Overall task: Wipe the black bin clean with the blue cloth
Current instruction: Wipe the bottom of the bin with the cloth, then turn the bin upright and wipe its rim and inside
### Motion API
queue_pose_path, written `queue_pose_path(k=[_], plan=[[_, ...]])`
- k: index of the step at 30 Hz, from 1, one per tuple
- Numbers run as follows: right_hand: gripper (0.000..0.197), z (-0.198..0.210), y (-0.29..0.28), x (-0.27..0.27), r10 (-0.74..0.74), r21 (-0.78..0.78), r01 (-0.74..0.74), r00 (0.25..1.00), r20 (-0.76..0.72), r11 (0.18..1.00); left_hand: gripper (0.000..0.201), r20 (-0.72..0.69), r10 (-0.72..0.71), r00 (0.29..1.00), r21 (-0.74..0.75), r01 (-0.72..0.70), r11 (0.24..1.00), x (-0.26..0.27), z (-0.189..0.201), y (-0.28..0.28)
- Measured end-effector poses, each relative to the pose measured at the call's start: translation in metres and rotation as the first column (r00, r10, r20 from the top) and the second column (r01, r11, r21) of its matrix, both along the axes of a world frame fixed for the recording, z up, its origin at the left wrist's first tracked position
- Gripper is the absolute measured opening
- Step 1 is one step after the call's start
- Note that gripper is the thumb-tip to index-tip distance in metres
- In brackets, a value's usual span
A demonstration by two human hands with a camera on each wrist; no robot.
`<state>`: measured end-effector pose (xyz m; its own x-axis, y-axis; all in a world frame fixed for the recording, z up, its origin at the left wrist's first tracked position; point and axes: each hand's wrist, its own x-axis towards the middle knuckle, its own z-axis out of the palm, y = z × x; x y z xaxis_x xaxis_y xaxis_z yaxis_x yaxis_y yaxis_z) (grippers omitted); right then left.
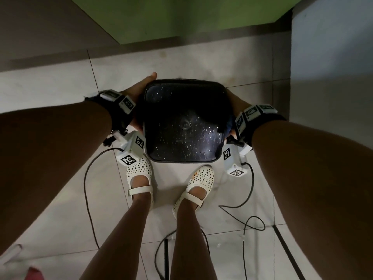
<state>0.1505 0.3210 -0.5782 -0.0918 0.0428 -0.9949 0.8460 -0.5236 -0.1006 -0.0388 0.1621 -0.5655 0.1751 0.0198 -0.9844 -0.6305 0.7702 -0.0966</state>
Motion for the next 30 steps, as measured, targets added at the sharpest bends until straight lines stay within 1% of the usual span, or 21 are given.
queue_pose_path(k=[1,3,4,6,7,8,9,10,12,13,14,15,16,17,19,22,23,25,27,28,30], plan=[[0.052,0.006,0.0,0.0,-0.069,-0.012,0.069,0.997,-0.017,0.998,0.073,-0.02,0.006,1.0,-0.002,-0.006,1.0,0.0,0.007,0.0],[0.052,0.012,-0.001,0.002,-0.133,-0.048,0.132,0.991,-0.025,0.99,0.063,-0.027,0.023,0.999,0.004,-0.023,1.0,0.002,0.022,-0.001],[0.058,0.018,-0.002,0.003,-0.158,-0.065,0.156,0.987,-0.016,0.986,0.062,-0.014,0.035,0.999,0.017,-0.035,0.999,0.003,0.029,-0.003],[0.067,0.024,-0.002,0.013,-0.202,-0.037,0.201,0.979,-0.04,0.979,0.059,0.007,0.056,0.998,0.048,-0.056,0.997,0.006,0.04,-0.009],[0.062,0.031,-0.005,0.018,-0.196,-0.013,0.196,0.979,-0.048,0.98,0.06,0.015,0.055,0.998,0.06,-0.056,0.997,0.008,0.047,-0.013],[0.053,0.035,-0.007,0.022,-0.211,-0.001,0.211,0.976,-0.051,0.977,0.064,0.02,0.041,0.999,0.071,-0.042,0.997,0.011,0.052,-0.018],[0.049,0.042,-0.011,0.026,-0.223,-0.022,0.222,0.972,-0.072,0.975,0.069,0.025,0.022,0.999,0.095,-0.024,0.995,0.014,0.056,-0.023],[0.052,0.043,-0.015,0.033,-0.276,-0.05,0.272,0.956,-0.097,0.961,0.075,0.012,-0.008,1.0,0.121,0.006,0.993,0.018,0.059,-0.028],[0.05,0.046,-0.024,0.044,-0.388,-0.062,0.383,0.91,-0.147,0.922,0.097,-0.036,-0.085,0.996,0.175,0.09,0.98,0.027,0.063,-0.037],[0.044,0.048,-0.028,0.047,-0.418,-0.051,0.417,0.889,-0.188,0.908,0.111,-0.059,-0.129,0.99,0.198,0.138,0.97,0.032,0.064,-0.043],[0.036,0.047,-0.032,0.051,-0.439,-0.036,0.444,0.866,-0.24,0.895,0.121,-0.083,-0.169,0.982,0.223,0.184,0.957,0.036,0.063,-0.048],[0.029,0.049,-0.034,0.052,-0.435,-0.03,0.442,0.864,-0.254,0.896,0.124,-0.114,-0.198,0.973,0.243,0.221,0.945,0.042,0.065,-0.051],[0.029,0.048,-0.037,0.055,-0.428,-0.029,0.438,0.86,-0.277,0.899,0.124,-0.158,-0.223,0.962,0.254,0.258,0.932,0.046,0.065,-0.055],[0.034,0.049,-0.039,0.056,-0.433,-0.038,0.443,0.85,-0.298,0.896,0.124,-0.211,-0.239,0.948,0.263,0.29,0.92,0.051,0.065,-0.058],[0.045,0.046,-0.041,0.058,-0.473,-0.074,0.479,0.808,-0.35,0.875,0.126,-0.341,-0.255,0.905,0.308,0.364,0.879,0.061,0.062,-0.065],[0.049,0.047,-0.042,0.057,-0.55,-0.127,0.546,0.75,-0.368,0.828,0.131,-0.551,-0.275,0.788,0.338,0.512,0.79,0.075,0.049,-0.074],[0.048,0.047,-0.042,0.057,-0.553,-0.113,0.554,0.748,-0.368,0.825,0.13,-0.605,-0.269,0.75,0.323,0.539,0.778,0.078,0.045,-0.075],[0.044,0.041,-0.043,0.057,-0.53,-0.054,0.549,0.768,-0.36,0.834,0.125,-0.687,-0.229,0.69,0.282,0.543,0.791,0.085,0.032,-0.077],[0.036,0.029,-0.046,0.057,-0.472,0.033,0.51,0.817,-0.331,0.859,0.112,-0.74,-0.209,0.64,0.209,0.514,0.832,0.088,0.015,-0.08],[0.03,0.022,-0.047,0.059,-0.456,0.071,0.498,0.835,-0.307,0.864,0.1,-0.764,-0.234,0.601,0.149,0.518,0.843,0.089,0.004,-0.084],[0.018,0.006,-0.05,0.063,-0.442,0.124,0.487,0.854,-0.276,0.865,0.071,-0.784,-0.335,0.523,0.026,0.566,0.824,0.093,-0.017,-0.089]])
